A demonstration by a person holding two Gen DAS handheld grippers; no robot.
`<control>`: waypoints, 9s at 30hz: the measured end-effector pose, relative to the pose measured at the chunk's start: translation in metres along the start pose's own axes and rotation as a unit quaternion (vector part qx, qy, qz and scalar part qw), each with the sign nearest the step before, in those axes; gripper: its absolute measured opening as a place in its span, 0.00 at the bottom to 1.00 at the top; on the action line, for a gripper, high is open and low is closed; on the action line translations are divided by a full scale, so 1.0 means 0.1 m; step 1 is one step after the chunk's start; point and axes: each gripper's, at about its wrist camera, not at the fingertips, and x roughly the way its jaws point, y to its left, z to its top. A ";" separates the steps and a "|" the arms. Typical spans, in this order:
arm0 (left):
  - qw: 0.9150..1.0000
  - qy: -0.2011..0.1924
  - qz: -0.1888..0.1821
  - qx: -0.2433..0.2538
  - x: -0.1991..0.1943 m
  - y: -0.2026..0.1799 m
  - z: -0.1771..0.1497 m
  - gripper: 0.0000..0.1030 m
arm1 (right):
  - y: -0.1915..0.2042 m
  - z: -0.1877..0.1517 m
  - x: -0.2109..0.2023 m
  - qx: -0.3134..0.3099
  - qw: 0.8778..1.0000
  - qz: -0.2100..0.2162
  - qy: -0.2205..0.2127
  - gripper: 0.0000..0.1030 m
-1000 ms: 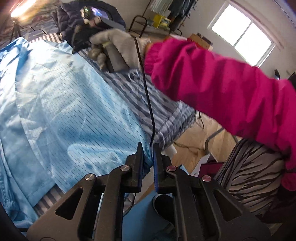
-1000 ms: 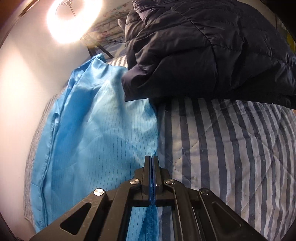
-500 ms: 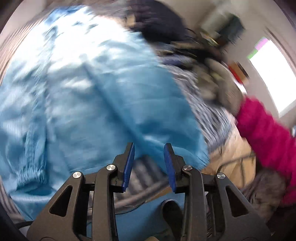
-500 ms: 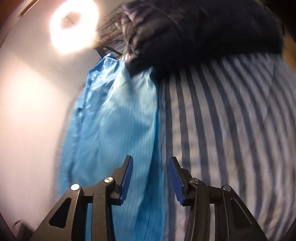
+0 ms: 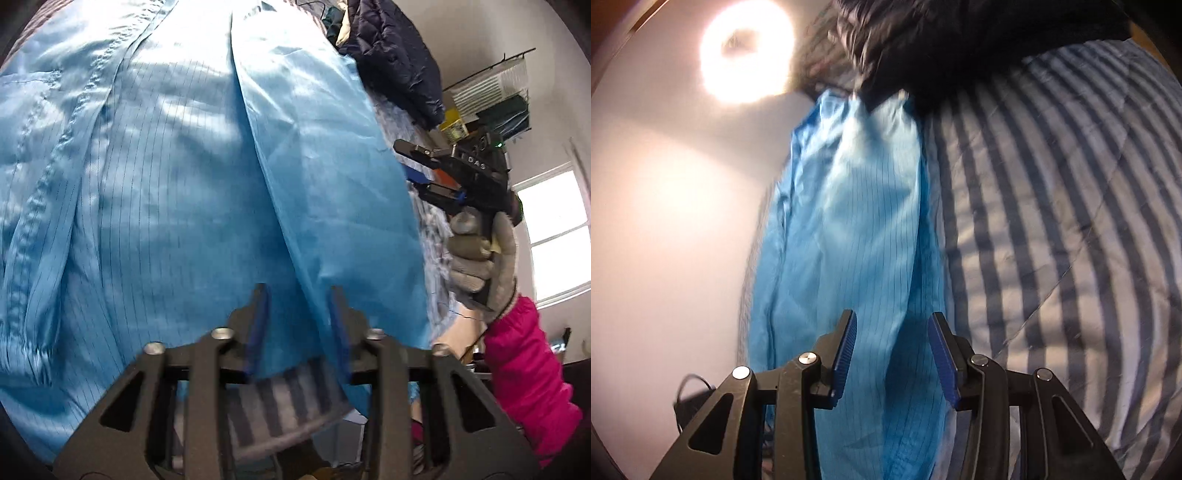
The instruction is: Fold large clothes
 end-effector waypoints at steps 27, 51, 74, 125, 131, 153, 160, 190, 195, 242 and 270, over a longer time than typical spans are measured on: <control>0.997 0.010 0.021 0.069 0.21 -0.35 -0.09 0.01 | -0.40 -0.41 -0.13 0.043 0.995 0.094 0.008 0.70; 0.991 -0.010 0.057 0.117 0.05 -0.58 -0.16 0.01 | -0.23 -0.63 0.16 0.049 0.992 0.116 0.019 0.16; 0.990 -0.005 0.016 0.139 0.18 -0.64 -0.34 0.01 | 1.20 -0.55 -0.07 -0.161 0.978 -0.134 -0.020 0.01; 0.983 -0.184 -0.015 -0.011 -1.60 0.59 0.37 0.01 | 2.33 -0.69 0.86 -0.203 0.977 -0.064 0.024 0.48; 0.985 -0.171 -0.028 -0.011 -1.48 0.54 0.39 0.01 | 1.96 -0.17 0.58 -0.142 0.987 -0.064 -0.038 0.51; 0.987 -0.148 0.060 -0.017 -1.45 0.78 0.42 0.01 | 0.78 1.30 1.43 0.086 0.990 -0.015 -0.111 0.63; 0.987 -0.150 0.053 -0.024 -1.45 0.80 0.45 0.01 | 0.73 1.47 1.55 0.091 0.990 0.010 -0.111 0.14; 0.983 -0.180 0.033 -0.017 -1.82 0.72 0.36 0.01 | 2.26 1.75 2.78 -0.066 0.997 -0.026 -0.004 0.68; 0.982 -0.185 0.033 -0.023 -1.87 0.73 0.34 0.01 | 2.37 1.60 2.37 -0.112 0.994 -0.010 -0.009 0.65; 0.973 -0.209 0.096 -0.014 -2.08 0.85 0.05 0.01 | 2.15 -1.67 0.69 -0.269 0.961 -0.045 0.051 0.34; 0.976 -0.105 -0.022 -0.192 -1.59 1.99 -0.35 0.43 | 1.24 -1.30 0.62 -0.122 0.990 -0.061 0.027 0.58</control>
